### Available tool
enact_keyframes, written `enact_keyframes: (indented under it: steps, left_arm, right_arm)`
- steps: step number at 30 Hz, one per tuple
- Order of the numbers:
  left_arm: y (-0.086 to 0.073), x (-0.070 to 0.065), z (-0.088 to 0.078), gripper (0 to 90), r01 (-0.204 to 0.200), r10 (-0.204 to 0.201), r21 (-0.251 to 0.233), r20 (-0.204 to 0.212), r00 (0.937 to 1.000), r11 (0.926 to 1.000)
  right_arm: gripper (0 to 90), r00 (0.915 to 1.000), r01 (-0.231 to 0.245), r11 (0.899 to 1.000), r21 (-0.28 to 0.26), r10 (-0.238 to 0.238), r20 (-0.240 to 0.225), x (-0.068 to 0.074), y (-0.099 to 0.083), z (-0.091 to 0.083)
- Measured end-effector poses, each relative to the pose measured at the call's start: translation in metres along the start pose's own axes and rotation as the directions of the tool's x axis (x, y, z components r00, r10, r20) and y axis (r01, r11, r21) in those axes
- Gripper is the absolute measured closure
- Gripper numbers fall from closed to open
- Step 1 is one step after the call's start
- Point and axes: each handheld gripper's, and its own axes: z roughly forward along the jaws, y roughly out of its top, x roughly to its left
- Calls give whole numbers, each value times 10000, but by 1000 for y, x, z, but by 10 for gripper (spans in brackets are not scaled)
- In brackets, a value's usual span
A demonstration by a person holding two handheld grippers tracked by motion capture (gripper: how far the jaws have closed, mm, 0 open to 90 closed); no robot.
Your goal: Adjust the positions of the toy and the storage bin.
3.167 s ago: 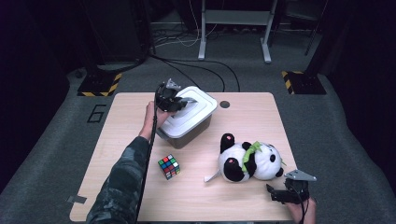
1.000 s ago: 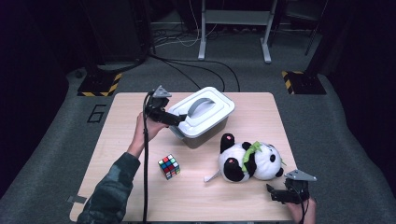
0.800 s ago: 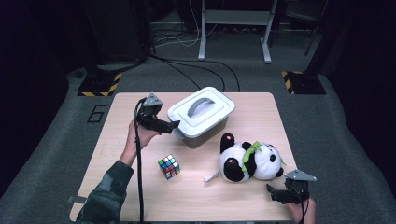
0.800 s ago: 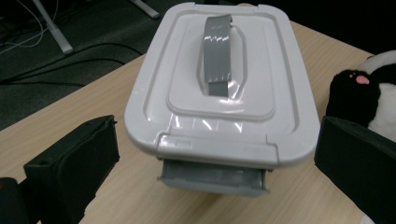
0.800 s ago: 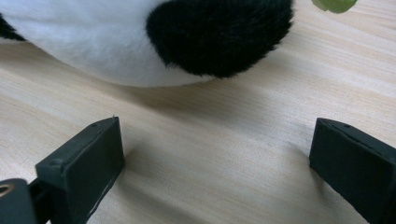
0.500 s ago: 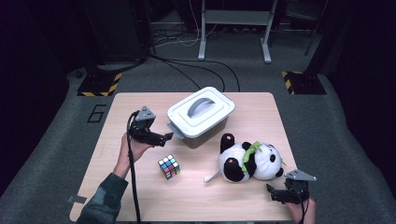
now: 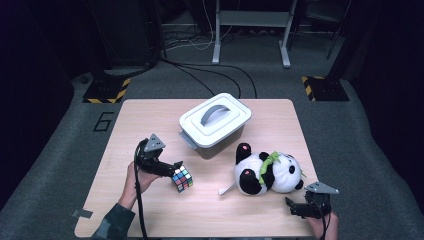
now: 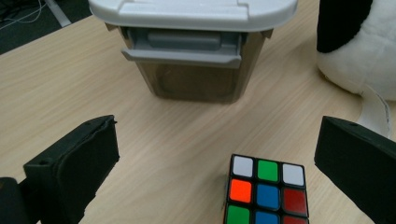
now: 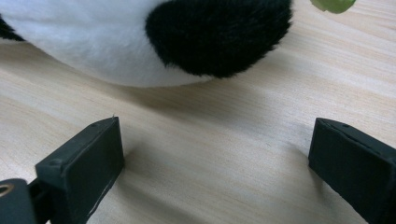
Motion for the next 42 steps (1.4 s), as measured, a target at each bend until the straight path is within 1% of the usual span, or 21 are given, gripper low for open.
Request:
enact_keyframes:
  steps: [2, 4, 5, 6, 9, 11, 12, 14, 16, 18, 21, 23, 25, 26, 27, 30, 33, 35, 38, 39, 42]
  left_arm:
    - [-9, -5, 2, 0, 36, -37, 39, 183, 9998, 10000]
    - [-12, -8, 4, 0, 47, -47, 26, 193, 9998, 10000]
    - [-17, -12, 7, 0, 14, -15, 45, 273, 9996, 10000]
    - [-17, -12, 7, 0, 14, -15, 45, 273, 9996, 10000]
    - [-24, -19, 13, 0, -99, 90, 253, 362, 9993, 9996]
    - [-31, -23, 19, 0, -38, 21, 380, 437, 9990, 9993]
    - [-31, -23, 19, 0, -38, 21, 380, 437, 9990, 9993]
    - [-38, -26, 25, 0, 15, -40, 518, 486, 9988, 9987]
    - [-40, -26, 27, 0, -26, 1, 550, 458, 9990, 9985]
    - [-44, -28, 31, 0, 54, -86, 570, 553, 9984, 9984]
    - [-46, -29, 34, 0, 13, -45, 666, 486, 9988, 9978]
    - [-49, -29, 36, 44, 53, -87, 570, 596, 9982, 9984]
    - [-52, -29, 38, 123, -17, -31, 604, 796, 9968, 9982]
    - [-54, -29, 39, 147, -40, -6, 619, 743, 9972, 9981]
    - [-55, -29, 40, 148, -25, -27, 663, 783, 9969, 9978]
    - [-57, -30, 41, 165, -26, -21, 582, 807, 9967, 9983]
    - [-61, -29, 44, 261, -275, 234, 546, 756, 9969, 9981]
    - [-65, -29, 46, 336, -317, 279, 502, 739, 9969, 9982]
    - [-67, -30, 45, 341, -211, 186, 381, 644, 9978, 9991]
    - [-68, -31, 44, 342, -188, 168, 355, 544, 9984, 9992]
    - [-69, -31, 43, 342, -145, 128, 320, 547, 9984, 9994]
  right_arm:
    - [24, 10000, -1, 10000, -3, 1, 2, 0, 0, 0]
    - [24, 10000, 2, 10000, -3, -2, 0, 0, 0, 0]
    - [24, 10000, 0, 10000, -2, 0, 1, 0, 0, 0]
    - [24, 10000, 0, 10000, -2, 0, 1, 0, 0, 0]
    - [24, 10000, 0, 10000, -5, 0, 2, 0, 0, 0]
    - [24, 10000, 0, 10000, -5, 0, 3, 0, 0, 0]
    - [24, 10000, 0, 10000, -5, 0, 3, 0, 0, 0]
    - [24, 10000, -1, 10000, -3, 1, 3, 0, 0, 0]
    - [24, 10000, -2, 10000, -6, 2, 3, 0, 0, 0]
    - [25, 10000, 1, 10000, -3, -1, 3, 0, 0, 0]
    - [25, 10000, -4, 10000, -4, 4, 4, 0, 0, 0]
    - [25, 10000, 5, 10000, -3, -5, 3, 0, 0, 0]
    - [25, 10000, -2, 10000, -3, 2, 8, 0, 0, 0]
    - [25, 10000, -5, 10000, -4, 5, 10, 0, 0, 0]
    - [25, 10000, -1, 10000, -4, 1, 10, 0, 0, 0]
    - [25, 10000, -2, 10000, -2, 2, 9, 0, 0, 0]
    - [25, 10000, -3, 10000, -4, 3, 10, 0, 0, 0]
    - [25, 10000, -4, 10000, -3, 4, 12, 0, 0, 0]
    - [25, 10000, -4, 10000, -4, 4, 11, 0, 0, 0]
    - [25, 10000, -3, 10000, -4, 3, 11, 0, 0, 0]
    - [25, 10000, -7, 10000, -6, 7, 13, 0, 0, 0]
